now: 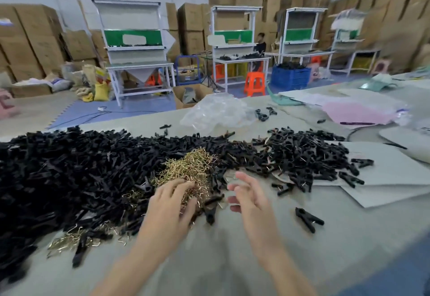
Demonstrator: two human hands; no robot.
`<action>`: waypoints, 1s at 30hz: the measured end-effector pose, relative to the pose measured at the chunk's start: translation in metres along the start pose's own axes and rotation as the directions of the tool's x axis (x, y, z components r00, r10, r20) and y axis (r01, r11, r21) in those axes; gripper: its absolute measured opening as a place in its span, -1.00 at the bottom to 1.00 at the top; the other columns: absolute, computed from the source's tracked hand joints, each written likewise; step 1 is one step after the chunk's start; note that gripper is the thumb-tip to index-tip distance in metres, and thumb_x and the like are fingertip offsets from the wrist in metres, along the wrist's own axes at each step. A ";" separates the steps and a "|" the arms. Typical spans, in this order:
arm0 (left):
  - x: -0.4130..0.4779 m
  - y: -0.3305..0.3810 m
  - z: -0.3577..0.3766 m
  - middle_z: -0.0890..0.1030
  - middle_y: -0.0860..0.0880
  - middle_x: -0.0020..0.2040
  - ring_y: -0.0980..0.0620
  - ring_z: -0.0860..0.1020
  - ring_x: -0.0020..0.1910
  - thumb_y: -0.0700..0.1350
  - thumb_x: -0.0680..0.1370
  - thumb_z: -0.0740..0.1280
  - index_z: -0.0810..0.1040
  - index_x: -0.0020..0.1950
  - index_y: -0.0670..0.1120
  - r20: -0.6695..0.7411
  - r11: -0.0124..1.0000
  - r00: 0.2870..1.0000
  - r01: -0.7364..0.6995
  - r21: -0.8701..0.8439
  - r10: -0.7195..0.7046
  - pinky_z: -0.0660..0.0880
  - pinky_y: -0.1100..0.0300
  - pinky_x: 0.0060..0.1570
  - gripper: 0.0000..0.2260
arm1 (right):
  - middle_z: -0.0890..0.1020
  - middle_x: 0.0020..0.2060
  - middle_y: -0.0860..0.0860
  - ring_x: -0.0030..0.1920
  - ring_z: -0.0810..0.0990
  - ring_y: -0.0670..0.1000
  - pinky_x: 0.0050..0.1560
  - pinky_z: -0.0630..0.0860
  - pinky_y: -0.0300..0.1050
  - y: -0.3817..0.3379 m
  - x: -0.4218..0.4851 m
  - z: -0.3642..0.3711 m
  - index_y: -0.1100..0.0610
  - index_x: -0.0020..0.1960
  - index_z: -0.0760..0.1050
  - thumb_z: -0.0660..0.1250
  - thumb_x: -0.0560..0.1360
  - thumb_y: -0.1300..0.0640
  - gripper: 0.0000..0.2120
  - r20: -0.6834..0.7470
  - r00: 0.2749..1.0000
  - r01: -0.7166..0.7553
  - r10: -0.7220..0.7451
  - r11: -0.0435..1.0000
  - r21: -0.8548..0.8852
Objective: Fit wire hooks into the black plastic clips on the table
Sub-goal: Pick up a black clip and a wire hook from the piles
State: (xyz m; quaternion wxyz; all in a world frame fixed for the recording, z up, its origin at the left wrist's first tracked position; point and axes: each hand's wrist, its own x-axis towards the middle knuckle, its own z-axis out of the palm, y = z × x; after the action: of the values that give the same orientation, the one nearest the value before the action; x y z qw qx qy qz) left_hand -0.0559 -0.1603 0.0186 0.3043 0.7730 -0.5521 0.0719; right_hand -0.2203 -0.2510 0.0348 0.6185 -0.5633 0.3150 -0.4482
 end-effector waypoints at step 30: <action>-0.059 -0.178 -0.065 0.51 0.28 -0.08 0.17 0.47 -0.01 0.27 0.55 0.14 0.53 0.22 0.21 -0.057 0.942 0.940 0.337 -0.004 -0.336 0.47 0.19 -0.02 -0.66 | 0.55 0.24 -0.06 0.34 0.44 0.01 0.52 0.15 0.14 0.100 0.010 0.202 -0.07 0.14 0.63 0.26 0.58 -0.15 -0.73 0.627 0.724 0.689 -0.286 0.340 -0.641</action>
State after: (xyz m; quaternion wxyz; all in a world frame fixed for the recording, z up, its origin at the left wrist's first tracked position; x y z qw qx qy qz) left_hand 0.0963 -0.0402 -0.0249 0.3255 0.8544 -0.4028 0.0426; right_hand -0.0161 -0.1799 -0.0280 0.1437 -0.9361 0.1651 -0.2753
